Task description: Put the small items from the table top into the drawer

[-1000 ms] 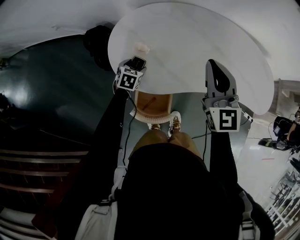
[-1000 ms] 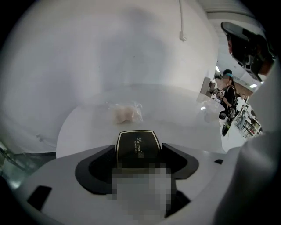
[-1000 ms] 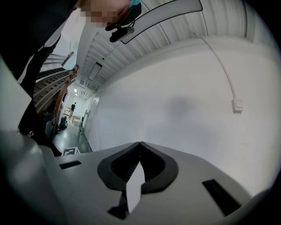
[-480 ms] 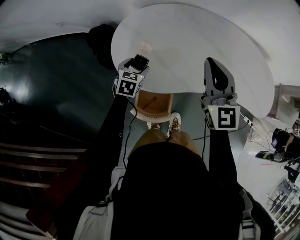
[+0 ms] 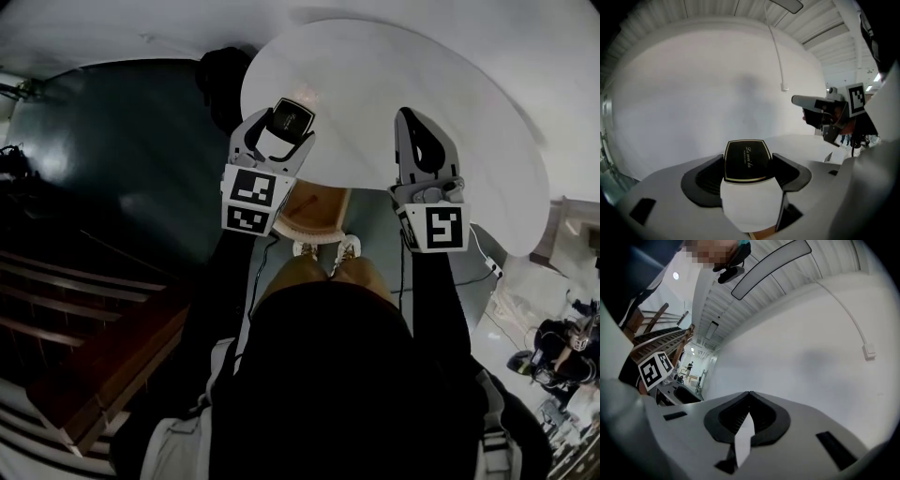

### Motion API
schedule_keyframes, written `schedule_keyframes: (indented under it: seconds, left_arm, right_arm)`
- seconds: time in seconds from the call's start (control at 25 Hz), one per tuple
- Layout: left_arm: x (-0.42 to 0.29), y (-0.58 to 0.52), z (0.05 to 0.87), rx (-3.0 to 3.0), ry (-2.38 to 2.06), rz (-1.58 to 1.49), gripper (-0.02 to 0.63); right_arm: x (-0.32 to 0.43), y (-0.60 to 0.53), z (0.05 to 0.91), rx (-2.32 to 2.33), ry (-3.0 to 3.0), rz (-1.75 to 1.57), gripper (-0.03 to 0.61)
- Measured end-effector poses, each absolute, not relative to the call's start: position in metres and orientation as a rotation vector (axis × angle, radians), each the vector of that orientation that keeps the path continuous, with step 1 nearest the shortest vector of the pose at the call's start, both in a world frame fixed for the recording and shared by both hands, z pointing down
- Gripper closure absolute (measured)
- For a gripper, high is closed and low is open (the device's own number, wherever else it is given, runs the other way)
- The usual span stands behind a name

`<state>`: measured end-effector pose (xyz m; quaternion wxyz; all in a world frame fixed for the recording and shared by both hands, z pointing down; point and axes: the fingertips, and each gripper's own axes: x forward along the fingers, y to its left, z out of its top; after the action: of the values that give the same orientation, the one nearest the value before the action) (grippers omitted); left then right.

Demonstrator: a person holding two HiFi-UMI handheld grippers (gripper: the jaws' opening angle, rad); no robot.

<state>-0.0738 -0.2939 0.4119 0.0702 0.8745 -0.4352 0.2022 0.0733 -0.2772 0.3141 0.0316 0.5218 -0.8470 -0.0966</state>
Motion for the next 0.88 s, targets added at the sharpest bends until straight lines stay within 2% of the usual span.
schedule_keyframes:
  seconds: [0.44,0.88]
  left_arm:
    - [-0.055,-0.250,0.306,2.757,-1.469,0.312,0.275]
    - [-0.046,-0.223,0.338,2.741,-1.394,0.428,0.275]
  right_arm:
    - [0.059,-0.263,0.296,1.493,-2.732,-0.322,0.552]
    - [0.051,-0.251,0.301,1.428,-2.774,-0.289,0.552]
